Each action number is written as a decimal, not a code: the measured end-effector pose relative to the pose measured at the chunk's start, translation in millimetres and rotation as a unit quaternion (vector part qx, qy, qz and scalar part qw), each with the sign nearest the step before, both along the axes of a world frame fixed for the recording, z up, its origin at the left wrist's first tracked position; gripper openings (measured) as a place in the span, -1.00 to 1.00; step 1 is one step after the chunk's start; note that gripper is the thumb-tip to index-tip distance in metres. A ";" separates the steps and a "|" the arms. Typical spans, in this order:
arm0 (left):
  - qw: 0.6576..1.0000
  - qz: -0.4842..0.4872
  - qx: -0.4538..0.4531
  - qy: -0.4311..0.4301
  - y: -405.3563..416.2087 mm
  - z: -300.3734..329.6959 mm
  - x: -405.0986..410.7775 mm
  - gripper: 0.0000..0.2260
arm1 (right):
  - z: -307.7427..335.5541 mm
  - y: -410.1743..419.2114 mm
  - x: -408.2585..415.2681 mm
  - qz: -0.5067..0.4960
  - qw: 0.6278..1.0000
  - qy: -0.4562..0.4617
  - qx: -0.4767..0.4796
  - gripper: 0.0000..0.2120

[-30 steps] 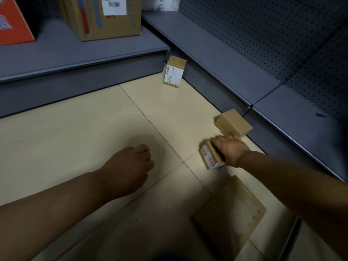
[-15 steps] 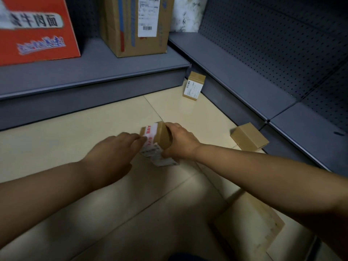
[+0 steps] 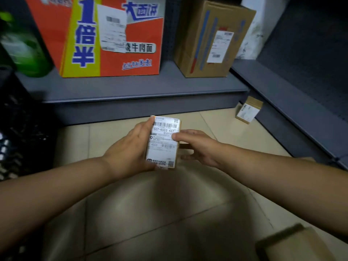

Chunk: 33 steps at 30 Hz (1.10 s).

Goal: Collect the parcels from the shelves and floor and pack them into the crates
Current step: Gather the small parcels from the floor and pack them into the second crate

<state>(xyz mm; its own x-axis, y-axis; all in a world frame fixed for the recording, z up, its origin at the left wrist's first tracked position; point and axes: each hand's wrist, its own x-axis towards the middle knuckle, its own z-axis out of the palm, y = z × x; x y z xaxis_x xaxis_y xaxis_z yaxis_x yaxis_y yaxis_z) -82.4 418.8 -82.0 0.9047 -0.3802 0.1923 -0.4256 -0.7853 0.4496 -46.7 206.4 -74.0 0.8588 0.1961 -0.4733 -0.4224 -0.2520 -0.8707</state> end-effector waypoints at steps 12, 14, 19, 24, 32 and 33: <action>0.990 0.116 -0.073 -0.018 80.5 35.1 -22.9 0.11 | 31.7 111.3 2.4 0.002 0.993 -0.042 0.114 -0.62; 0.984 0.159 -0.070 -0.038 92.7 48.7 -28.1 0.10 | 41.8 137.7 -1.4 0.002 0.990 -0.059 0.127 -0.49; 0.957 0.256 -0.062 -0.117 134.6 86.2 -40.5 0.02 | 73.5 204.3 -14.4 0.048 0.980 -0.136 0.137 -0.46; 0.944 0.298 -0.009 -0.142 204.3 125.2 -62.9 0.04 | 104.9 277.3 -25.9 0.111 0.957 -0.181 0.199 -0.50; 0.916 0.397 0.027 0.045 304.6 137.4 -116.3 -0.02 | 89.7 387.1 -46.2 0.271 0.929 -0.252 0.027 -0.48; 0.909 0.407 0.024 0.084 312.5 132.7 -121.4 -0.02 | 84.4 395.8 -48.1 0.288 0.917 -0.274 -0.013 -0.35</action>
<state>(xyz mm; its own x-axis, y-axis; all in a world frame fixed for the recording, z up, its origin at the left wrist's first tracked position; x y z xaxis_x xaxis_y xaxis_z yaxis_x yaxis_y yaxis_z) -203.8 731.3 50.7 0.9049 0.4247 0.0272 0.3772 -0.8301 0.4107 -94.8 602.2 10.4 0.7262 0.6873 -0.0119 0.2878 -0.3197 -0.9028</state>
